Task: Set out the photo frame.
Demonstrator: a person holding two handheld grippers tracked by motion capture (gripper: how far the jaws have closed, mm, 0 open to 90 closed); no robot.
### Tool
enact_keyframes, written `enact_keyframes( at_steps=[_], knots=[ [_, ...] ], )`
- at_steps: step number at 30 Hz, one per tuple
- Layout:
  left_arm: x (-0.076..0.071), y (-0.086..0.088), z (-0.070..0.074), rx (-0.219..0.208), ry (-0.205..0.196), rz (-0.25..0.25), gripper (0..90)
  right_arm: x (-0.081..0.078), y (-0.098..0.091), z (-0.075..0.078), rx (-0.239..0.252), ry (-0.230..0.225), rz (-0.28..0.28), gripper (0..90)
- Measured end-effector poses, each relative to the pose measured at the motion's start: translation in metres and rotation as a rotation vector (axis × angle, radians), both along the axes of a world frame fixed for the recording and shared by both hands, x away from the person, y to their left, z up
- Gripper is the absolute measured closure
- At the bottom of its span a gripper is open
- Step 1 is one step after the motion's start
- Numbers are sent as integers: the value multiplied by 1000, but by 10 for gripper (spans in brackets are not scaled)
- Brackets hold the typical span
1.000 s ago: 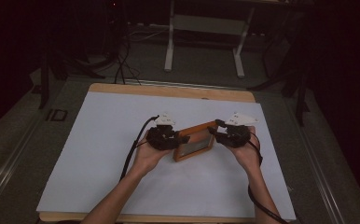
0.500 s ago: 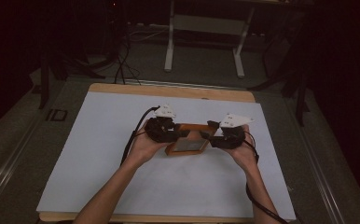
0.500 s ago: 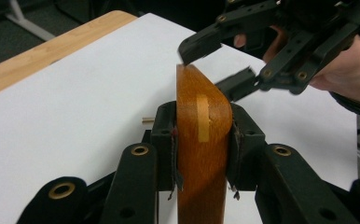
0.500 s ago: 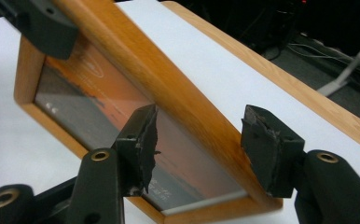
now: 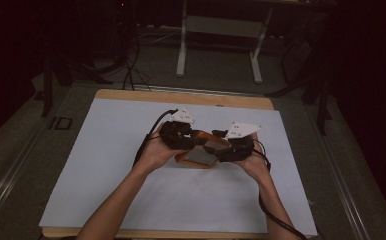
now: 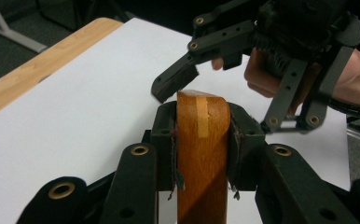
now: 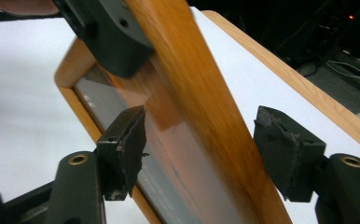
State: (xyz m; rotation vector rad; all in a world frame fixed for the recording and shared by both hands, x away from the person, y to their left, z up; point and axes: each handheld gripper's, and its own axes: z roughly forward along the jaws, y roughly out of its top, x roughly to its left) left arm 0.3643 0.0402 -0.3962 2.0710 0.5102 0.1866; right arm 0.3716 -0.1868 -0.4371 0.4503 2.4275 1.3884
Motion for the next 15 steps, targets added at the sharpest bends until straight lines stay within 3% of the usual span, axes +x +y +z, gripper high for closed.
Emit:
enact_keyframes(
  at_steps=[4, 6, 15],
  knots=[
    [0, -8, 2, 15, -27, -37, 687, -1, 2, 3, 6, 2, 37, 324],
    [2, -9, 3, 10, -22, -41, 682, -3, 1, 3, -3, -9, 35, 351],
    [9, -6, 0, -56, 31, -51, 556, -6, -18, 5, 20, -4, 69, 632]
  ],
)
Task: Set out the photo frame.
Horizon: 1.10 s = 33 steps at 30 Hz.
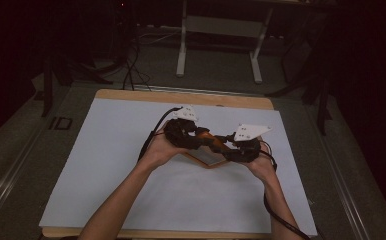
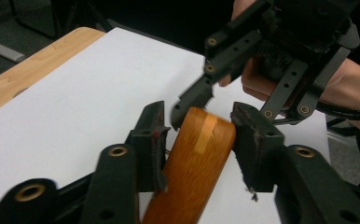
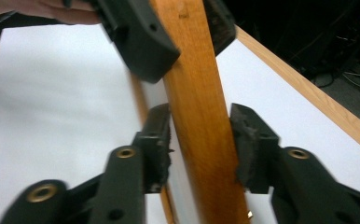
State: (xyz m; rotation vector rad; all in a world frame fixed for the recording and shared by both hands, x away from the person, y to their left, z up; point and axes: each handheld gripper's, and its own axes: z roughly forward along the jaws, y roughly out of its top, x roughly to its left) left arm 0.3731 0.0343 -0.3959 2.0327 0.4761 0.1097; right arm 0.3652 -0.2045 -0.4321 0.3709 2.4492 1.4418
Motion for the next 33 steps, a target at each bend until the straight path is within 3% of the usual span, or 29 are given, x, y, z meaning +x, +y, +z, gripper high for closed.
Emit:
enact_keyframes(
  at_steps=[8, 14, 20, 25, 29, 33],
  knots=[
    [-1, 8, -1, -44, -5, 32, 498, -5, 2, 1, -31, -37, 0, 660],
    [-4, 31, -7, -105, -50, 118, 453, -5, -7, -1, -15, -30, -27, 681],
    [-2, 47, -25, -170, -20, 136, 394, -8, -17, -3, 2, -17, -34, 682],
    [0, 50, -39, -182, 6, 131, 353, -8, -22, -4, 6, -13, -42, 682],
    [0, 51, -45, -199, 2, 142, 349, -8, -26, -6, 17, -6, -53, 683],
    [3, 50, -53, -181, 11, 156, 348, -9, -30, -7, 21, -5, -58, 683]
  ],
)
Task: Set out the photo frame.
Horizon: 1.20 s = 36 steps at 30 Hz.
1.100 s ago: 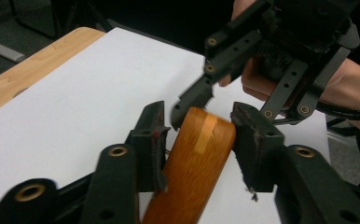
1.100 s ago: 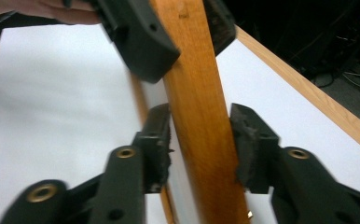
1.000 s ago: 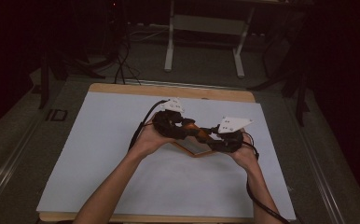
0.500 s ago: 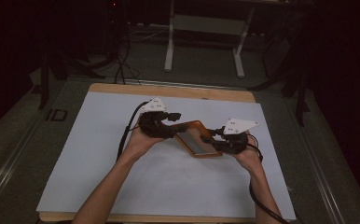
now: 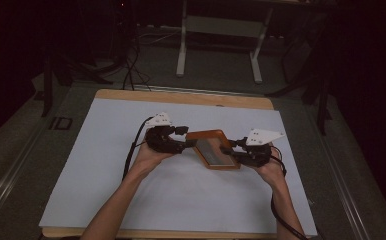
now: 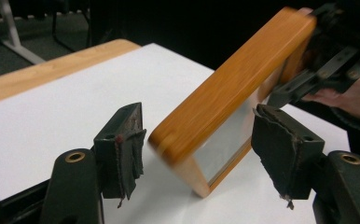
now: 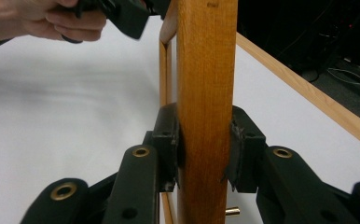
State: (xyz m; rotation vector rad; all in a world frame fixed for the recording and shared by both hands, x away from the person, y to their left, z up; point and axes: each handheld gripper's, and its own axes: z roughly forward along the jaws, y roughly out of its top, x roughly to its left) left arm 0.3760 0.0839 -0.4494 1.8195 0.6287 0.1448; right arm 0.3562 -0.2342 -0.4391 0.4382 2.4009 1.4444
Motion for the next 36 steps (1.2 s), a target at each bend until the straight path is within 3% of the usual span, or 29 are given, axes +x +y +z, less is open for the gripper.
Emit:
enact_keyframes(
  at_steps=[12, 18, 25, 29, 31, 36],
  knots=[
    [9, -30, -28, 31, 12, -64, 320, -2, -10, -4, 25, 7, -11, 682],
    [11, -43, -33, 40, 23, -86, 398, -3, -12, -5, 30, 16, -13, 681],
    [11, -51, -32, 53, -5, -102, 456, 0, -21, -7, 29, 47, -48, 673],
    [5, -58, -28, 79, -44, -109, 531, 0, -23, -7, -51, 70, -108, 611],
    [4, -60, -27, 80, -55, -117, 544, -1, -24, -7, -68, 76, -114, 603],
    [4, -61, -27, 71, -59, -113, 581, 2, -30, -11, -39, 113, -131, 579]
  ],
)
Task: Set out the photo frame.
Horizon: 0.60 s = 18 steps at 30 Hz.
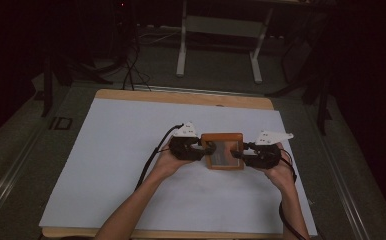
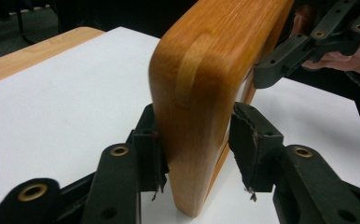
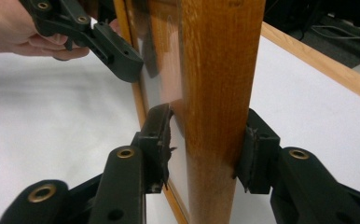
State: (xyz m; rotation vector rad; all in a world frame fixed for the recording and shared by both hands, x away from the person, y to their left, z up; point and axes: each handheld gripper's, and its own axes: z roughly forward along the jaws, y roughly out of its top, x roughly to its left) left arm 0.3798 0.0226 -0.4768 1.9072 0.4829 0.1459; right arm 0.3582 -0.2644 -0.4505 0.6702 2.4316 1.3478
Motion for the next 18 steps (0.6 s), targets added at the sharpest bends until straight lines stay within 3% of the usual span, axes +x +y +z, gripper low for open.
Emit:
enact_keyframes(
  at_steps=[12, 15, 18],
  knots=[
    [-2, 6, 8, 1, -12, 25, 585, 6, 5, -5, 11, 68, -7, 570],
    [-3, 11, 11, -15, -14, 33, 584, 7, 9, -5, 31, 79, -7, 572],
    [-4, 21, 17, -36, -11, 45, 584, 8, 15, -3, 82, 102, 2, 580]
  ],
)
